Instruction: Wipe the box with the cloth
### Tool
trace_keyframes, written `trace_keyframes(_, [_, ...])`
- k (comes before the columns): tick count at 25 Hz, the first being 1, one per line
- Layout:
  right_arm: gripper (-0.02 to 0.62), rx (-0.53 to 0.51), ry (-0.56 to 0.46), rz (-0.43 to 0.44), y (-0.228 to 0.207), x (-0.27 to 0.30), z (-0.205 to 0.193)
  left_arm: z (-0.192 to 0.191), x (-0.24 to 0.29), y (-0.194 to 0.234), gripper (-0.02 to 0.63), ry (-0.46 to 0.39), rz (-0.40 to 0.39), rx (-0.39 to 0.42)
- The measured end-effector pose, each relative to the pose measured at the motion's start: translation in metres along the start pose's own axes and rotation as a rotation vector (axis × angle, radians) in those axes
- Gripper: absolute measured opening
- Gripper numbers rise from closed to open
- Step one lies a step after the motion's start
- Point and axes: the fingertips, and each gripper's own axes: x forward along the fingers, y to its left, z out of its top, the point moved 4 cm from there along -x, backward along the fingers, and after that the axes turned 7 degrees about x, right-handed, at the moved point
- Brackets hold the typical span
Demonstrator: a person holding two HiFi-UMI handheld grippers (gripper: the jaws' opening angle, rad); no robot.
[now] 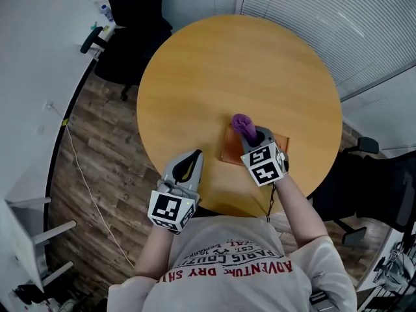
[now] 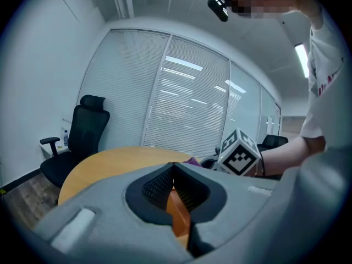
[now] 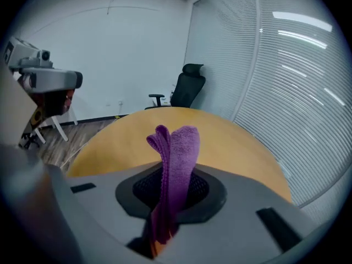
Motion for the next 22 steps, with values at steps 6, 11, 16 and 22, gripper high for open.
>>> trace_keyframes(6, [0.064,-0.11,0.113,-0.017,0.005,0.042,-0.01,-0.01,0.001,0.014,0.009,0.026,0.013,0.005])
trace_keyframes(11, [0.067,-0.166,0.178,0.017,0.012,0.066,-0.02,-0.012,0.006,0.02,0.008,0.04,0.0,0.006])
trace_keyframes(16, [0.067,-0.293,0.214,0.009,0.018,0.07,-0.021,-0.015,0.008,0.024,0.009,0.039,-0.012,-0.022])
trace_keyframes(22, [0.066,-0.335,0.255,0.011,0.024,0.066,-0.023,-0.012,0.005,0.026,0.009,0.038,-0.02,-0.004])
